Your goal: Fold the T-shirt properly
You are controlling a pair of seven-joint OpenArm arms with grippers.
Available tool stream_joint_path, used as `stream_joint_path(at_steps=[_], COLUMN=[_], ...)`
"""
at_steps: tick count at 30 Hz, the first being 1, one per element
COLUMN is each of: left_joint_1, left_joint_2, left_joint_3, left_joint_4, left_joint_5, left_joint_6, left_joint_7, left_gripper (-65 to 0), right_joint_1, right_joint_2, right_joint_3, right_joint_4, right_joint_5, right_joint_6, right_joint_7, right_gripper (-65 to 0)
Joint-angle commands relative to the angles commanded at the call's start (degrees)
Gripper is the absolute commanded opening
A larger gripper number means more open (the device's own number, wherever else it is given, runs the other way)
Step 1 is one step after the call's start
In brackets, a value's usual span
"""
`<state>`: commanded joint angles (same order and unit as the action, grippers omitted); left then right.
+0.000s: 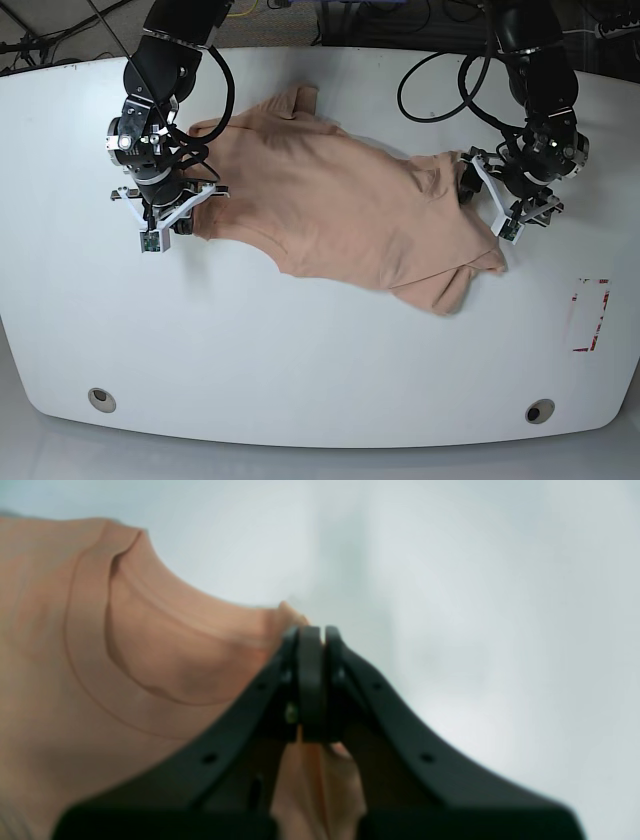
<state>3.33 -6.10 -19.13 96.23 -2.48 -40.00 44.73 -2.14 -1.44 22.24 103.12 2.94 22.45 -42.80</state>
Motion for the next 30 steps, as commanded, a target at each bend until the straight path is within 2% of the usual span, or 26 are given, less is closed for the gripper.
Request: stream_joint_path(at_steps=[11, 17, 25, 27, 30], left_joint_1=[3.3, 4.9, 5.2, 4.2, 3.2], left_joint_2=[-0.1, 0.2, 1.0, 0.9, 1.0], left_joint_3=[0.3, 0.3, 0.1, 0.3, 0.3], left_joint_4=[3.6, 9.2, 14.3, 15.5, 14.9], left_joint_5=[0.4, 0.1, -0.1, 0.1, 0.1], left_joint_6=[0.0, 0.0, 0.0, 0.0, 0.0], left_joint_7=[1.2, 1.0, 0.9, -0.3, -0.7], left_gripper=[-11.3, -13.8, -26.4, -35.9, -38.5], right_joint_1=[-2.0, -2.3, -2.1, -1.5, -1.4], right_joint_2=[0.1, 0.1, -0.1, -0.1, -0.1], right_joint_3=[-0.5, -0.4, -0.2, -0.2, -0.2], right_joint_4=[0.5, 0.5, 0.6, 0.8, 0.5], right_joint_5=[-0.2, -0.5, -0.5, -0.4, -0.5], right_joint_6=[0.09, -0.09, -0.06, 0.01, 0.03], right_joint_7=[0.3, 0.5, 0.5, 0.2, 0.1], right_gripper=[-65.0, -65.0, -65.0, -65.0, -65.0])
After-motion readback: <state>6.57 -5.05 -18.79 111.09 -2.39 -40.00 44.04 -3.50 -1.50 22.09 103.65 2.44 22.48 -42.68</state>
